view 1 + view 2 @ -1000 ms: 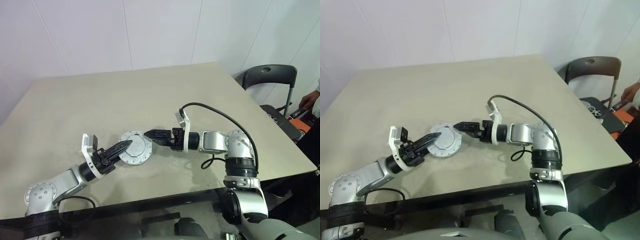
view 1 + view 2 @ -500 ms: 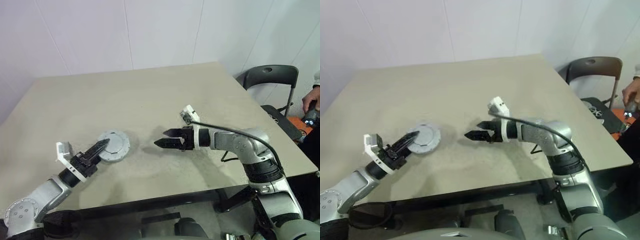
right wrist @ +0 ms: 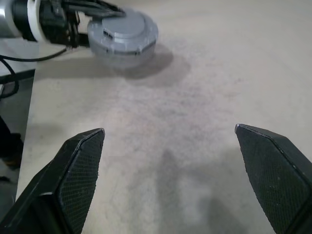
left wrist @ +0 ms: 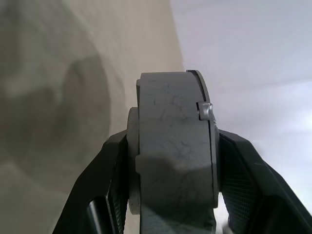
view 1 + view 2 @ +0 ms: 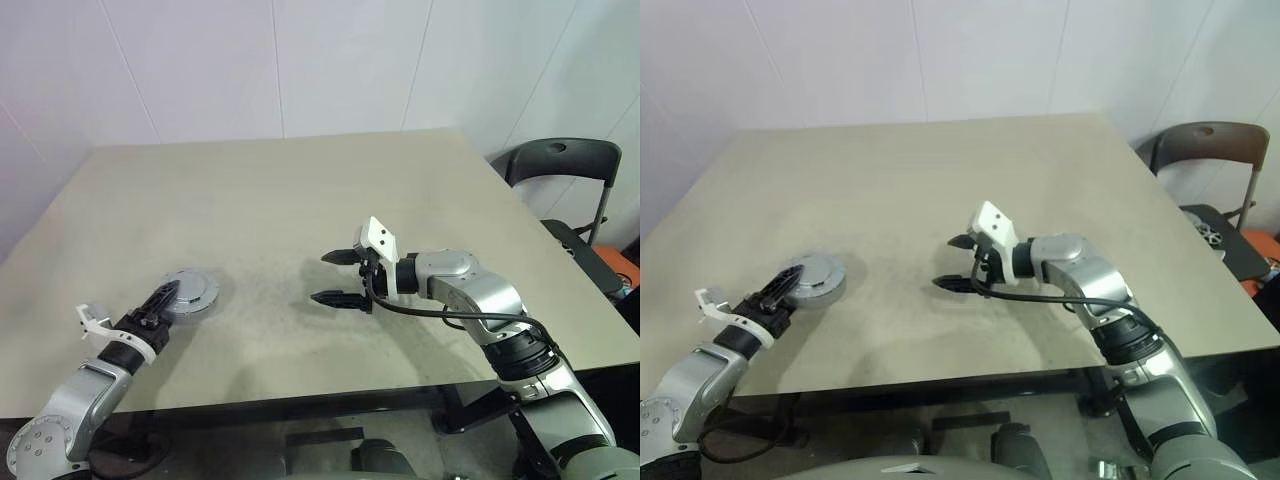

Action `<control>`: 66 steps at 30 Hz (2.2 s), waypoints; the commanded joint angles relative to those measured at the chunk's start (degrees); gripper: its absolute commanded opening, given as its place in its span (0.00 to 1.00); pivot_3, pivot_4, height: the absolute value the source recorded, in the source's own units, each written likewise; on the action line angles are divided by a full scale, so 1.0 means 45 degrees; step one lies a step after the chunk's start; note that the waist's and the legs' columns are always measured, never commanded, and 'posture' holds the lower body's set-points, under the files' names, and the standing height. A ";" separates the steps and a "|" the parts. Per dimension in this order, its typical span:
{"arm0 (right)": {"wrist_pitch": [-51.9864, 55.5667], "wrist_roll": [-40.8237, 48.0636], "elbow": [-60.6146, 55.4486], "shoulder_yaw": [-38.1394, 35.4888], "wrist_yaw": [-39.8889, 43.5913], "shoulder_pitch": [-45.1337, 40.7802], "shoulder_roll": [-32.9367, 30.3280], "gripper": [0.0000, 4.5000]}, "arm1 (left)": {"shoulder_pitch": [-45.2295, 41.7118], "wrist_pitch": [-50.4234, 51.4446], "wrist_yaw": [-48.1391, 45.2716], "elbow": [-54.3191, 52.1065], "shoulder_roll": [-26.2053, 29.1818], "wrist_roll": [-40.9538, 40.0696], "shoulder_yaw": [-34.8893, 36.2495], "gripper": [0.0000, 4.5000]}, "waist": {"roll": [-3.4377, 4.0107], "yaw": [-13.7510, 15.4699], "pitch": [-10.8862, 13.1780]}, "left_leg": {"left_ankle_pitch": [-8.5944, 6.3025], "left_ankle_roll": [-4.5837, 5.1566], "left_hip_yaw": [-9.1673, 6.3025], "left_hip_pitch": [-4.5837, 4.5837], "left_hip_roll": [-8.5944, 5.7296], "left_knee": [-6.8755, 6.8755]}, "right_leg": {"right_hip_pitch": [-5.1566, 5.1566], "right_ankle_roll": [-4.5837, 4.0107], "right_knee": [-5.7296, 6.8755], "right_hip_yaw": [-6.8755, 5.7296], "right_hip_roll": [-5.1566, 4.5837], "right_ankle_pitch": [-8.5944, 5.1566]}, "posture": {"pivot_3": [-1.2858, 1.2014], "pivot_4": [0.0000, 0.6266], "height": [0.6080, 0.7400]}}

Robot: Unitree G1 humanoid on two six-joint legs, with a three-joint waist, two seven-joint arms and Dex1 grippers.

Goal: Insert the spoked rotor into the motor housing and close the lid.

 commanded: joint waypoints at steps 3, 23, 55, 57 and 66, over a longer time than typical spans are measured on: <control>-0.0309 -0.0304 -0.0156 -0.0171 0.0238 -0.0020 0.0194 1.00 | -0.0668 -0.1326 0.1180 -0.1005 -0.0435 -0.0811 0.0544 0.49 | -0.0003 0.0006 -0.0001 | 0.0000 0.0000 -0.0001 0.0001 -0.0002 0.0002 | 0.0004 0.0000 0.0000 -0.0001 0.0001 0.0000 | 0.52 0.00 1.00; -0.0279 -0.0693 -0.0163 -0.0303 0.0213 0.0025 0.0688 1.00 | -0.5024 -0.5386 0.3494 0.2072 -0.1102 0.2728 0.1320 0.49 | -0.0121 0.0002 -0.0020 | 0.0035 -0.0063 -0.0005 0.0009 -0.0014 0.0021 | 0.0034 0.0005 -0.0018 -0.0013 0.0013 0.0006 | 0.52 0.00 1.00; -0.0280 -0.0894 -0.0044 -0.0378 0.0251 0.0011 0.0733 1.00 | -0.2292 -0.4799 1.2308 -0.2803 -0.3417 0.4390 0.0101 0.99 | -0.0109 -0.0014 -0.0041 | 0.0020 -0.0036 0.0027 0.0084 -0.0022 0.0025 | 0.0102 0.0020 -0.0023 0.0013 0.0008 0.0014 | 0.52 0.00 1.00; -0.0305 -0.0907 -0.0027 -0.0389 0.0255 0.0027 0.0722 1.00 | -0.2257 -0.4318 1.2568 -0.3410 -0.3408 0.4467 -0.0698 0.99 | -0.0102 0.0005 -0.0046 | 0.0003 -0.0005 0.0026 0.0100 -0.0024 0.0025 | 0.0122 0.0021 -0.0025 0.0012 0.0007 0.0014 | 0.52 0.00 1.00; -0.0559 -0.1043 0.0229 -0.0518 0.0331 0.0025 0.0576 1.00 | -0.2901 -0.1870 0.9532 -0.3652 -0.1752 0.4833 -0.2921 0.99 | -0.0103 0.0287 -0.0043 | 0.0001 0.0002 0.0009 0.0115 -0.0033 0.0035 | 0.0152 0.0025 -0.0024 -0.0007 0.0020 0.0028 | 0.52 0.00 1.00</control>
